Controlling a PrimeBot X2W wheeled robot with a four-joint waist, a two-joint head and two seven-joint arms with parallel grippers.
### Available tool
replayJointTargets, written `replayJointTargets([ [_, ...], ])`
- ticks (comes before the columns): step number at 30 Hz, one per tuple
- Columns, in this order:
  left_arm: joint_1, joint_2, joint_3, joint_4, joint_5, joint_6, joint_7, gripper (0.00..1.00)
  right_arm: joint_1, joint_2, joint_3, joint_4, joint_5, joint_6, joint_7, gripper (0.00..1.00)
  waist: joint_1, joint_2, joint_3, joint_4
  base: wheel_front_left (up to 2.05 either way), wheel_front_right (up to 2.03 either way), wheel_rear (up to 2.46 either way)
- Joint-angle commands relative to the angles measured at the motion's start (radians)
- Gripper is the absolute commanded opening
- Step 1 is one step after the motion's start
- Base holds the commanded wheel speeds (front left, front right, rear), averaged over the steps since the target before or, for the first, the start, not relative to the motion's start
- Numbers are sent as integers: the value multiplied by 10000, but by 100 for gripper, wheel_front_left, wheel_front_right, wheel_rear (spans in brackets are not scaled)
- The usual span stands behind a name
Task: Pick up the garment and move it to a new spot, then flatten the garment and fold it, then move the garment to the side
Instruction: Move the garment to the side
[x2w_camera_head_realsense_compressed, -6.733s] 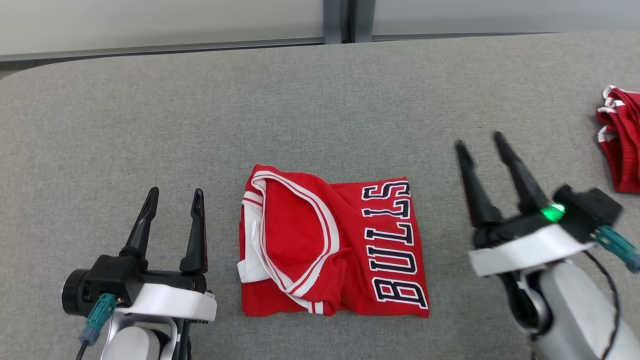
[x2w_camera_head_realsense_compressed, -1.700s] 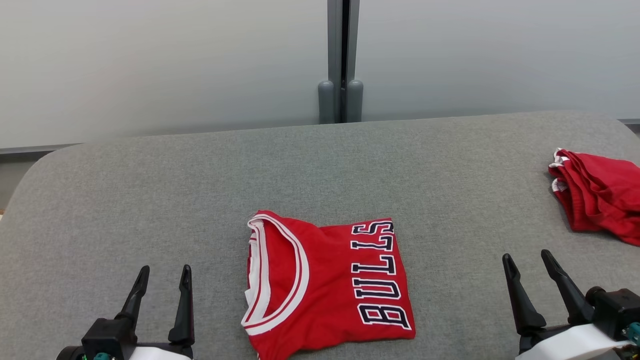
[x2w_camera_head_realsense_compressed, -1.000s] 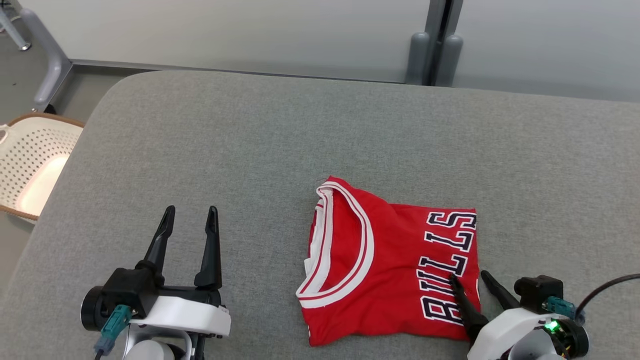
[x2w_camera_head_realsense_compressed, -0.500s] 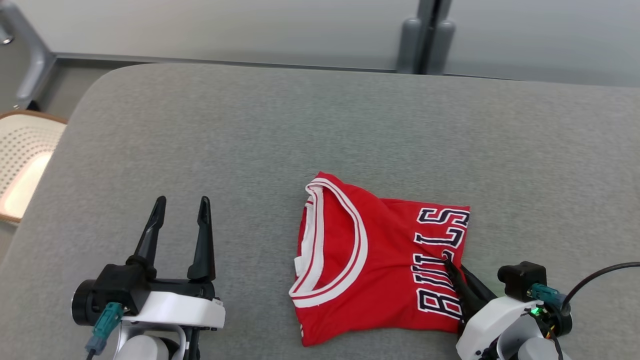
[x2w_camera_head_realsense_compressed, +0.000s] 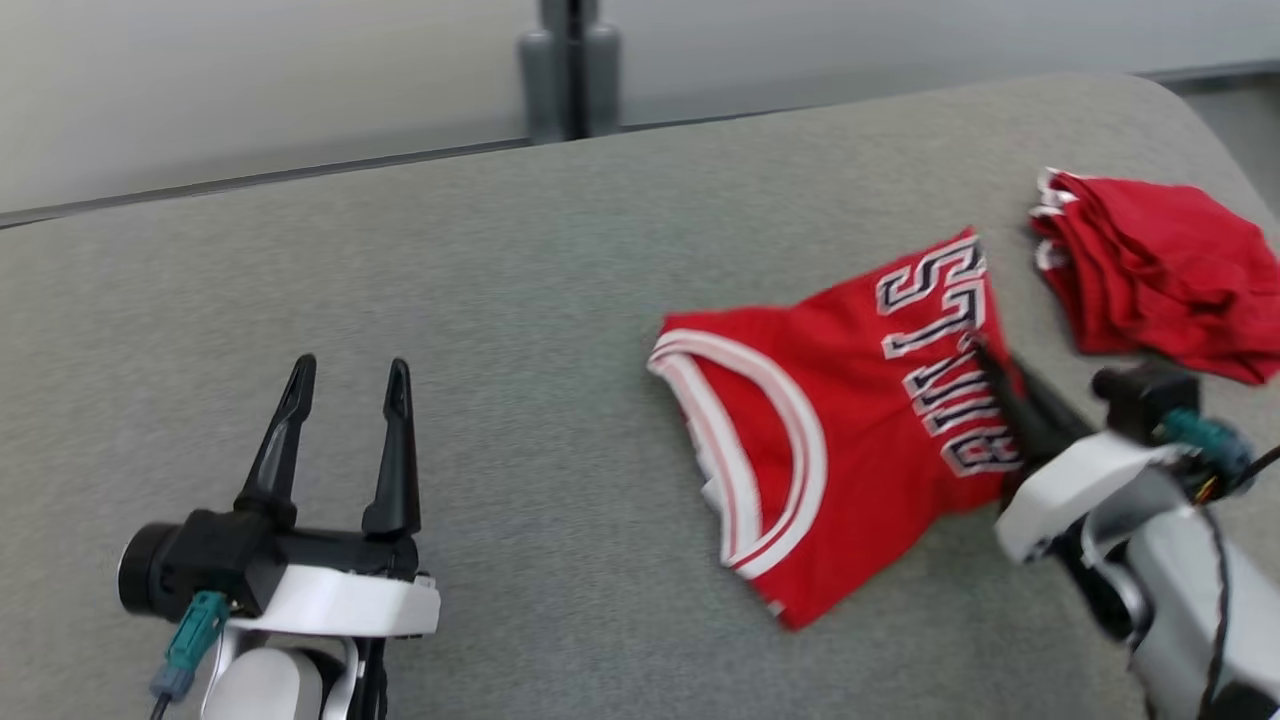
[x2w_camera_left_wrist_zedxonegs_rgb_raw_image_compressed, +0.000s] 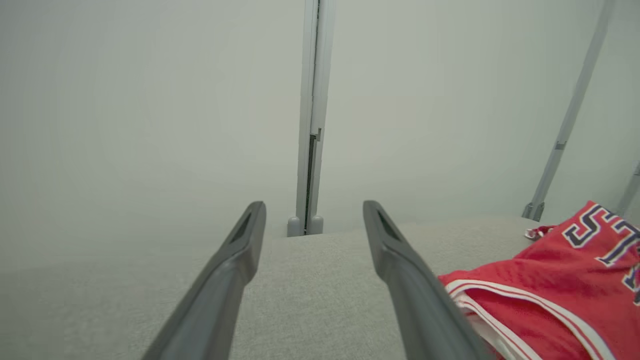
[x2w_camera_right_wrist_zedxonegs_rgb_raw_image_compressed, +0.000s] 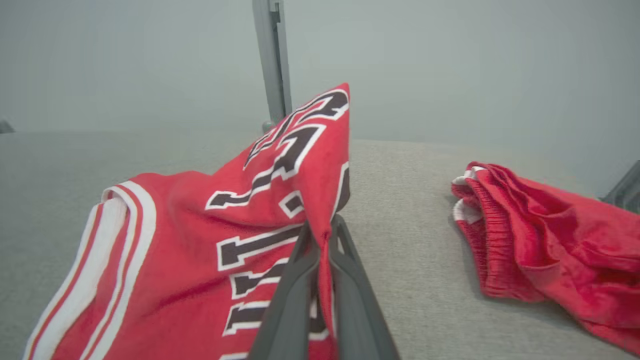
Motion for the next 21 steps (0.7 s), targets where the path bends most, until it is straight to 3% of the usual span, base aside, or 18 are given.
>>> replayJointTargets([
  [1, -303, 84, -17, -62, 100, -67, -13, 100, -464, -238, -172, 175, 104, -21, -101, 0, 0, 0, 476, -790, 0, 0, 0],
  [11, -1217, 582, -149, -674, 437, -232, 366, 100, -3345, -796, -971, 1281, 479, -20, -353, 0, 0, 0, 2331, -1393, 0, 0, 0],
  [17, -1935, 824, -491, -1076, 671, -507, 676, 100, -4566, -1741, -1124, 1862, 775, -21, -408, 0, 0, 0, 3473, -1399, 0, 0, 0],
  [21, -2218, 919, -516, -1393, 774, -460, 765, 100, -4909, -2468, -1348, 2007, 957, -21, -228, 0, 0, 0, 3992, -1537, 0, 0, 0],
])
